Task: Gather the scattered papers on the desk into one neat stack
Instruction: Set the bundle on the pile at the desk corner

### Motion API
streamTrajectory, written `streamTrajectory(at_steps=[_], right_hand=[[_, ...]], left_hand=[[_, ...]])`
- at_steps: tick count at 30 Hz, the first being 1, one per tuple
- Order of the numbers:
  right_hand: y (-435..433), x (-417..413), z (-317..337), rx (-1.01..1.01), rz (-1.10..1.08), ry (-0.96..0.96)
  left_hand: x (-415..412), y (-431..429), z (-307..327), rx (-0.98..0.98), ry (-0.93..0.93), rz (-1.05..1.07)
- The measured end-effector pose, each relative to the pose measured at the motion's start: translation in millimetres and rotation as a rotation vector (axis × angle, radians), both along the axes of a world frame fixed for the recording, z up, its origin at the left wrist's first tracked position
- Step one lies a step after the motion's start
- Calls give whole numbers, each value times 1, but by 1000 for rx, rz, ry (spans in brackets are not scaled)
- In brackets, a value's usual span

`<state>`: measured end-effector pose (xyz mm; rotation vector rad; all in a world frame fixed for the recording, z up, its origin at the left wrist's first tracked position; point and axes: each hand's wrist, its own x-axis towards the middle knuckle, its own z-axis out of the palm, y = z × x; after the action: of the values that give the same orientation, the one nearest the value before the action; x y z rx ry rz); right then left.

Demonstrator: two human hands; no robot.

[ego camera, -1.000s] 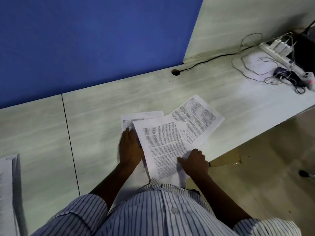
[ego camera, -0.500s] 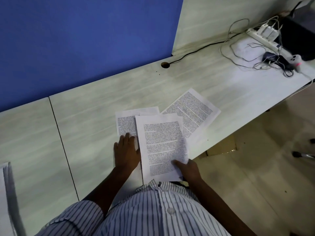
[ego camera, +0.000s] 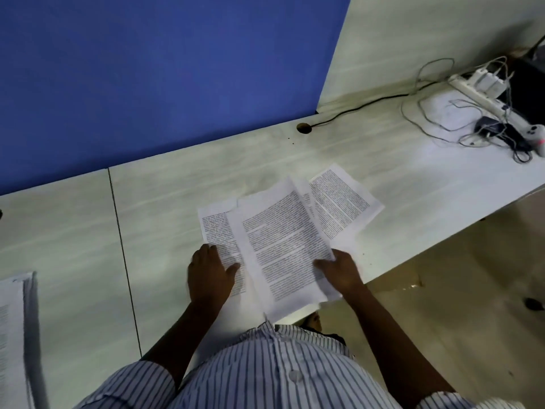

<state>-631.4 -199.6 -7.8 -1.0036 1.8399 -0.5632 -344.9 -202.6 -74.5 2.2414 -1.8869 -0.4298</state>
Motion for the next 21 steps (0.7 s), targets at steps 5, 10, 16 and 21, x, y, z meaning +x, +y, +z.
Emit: streamTrajectory(at_steps=[5, 10, 16, 21], right_hand=[[-22, -31, 12, -92, -176, -50], [-30, -18, 7, 3, -75, 41], [-41, 73, -14, 54, 396, 322], [-35, 90, -20, 121, 308, 224]], left_hand=[[-1, -6, 8, 31, 52, 98], [-10, -11, 20, 97, 208, 140], [7, -12, 22, 26, 401, 462], [11, -20, 24, 34, 468, 540]])
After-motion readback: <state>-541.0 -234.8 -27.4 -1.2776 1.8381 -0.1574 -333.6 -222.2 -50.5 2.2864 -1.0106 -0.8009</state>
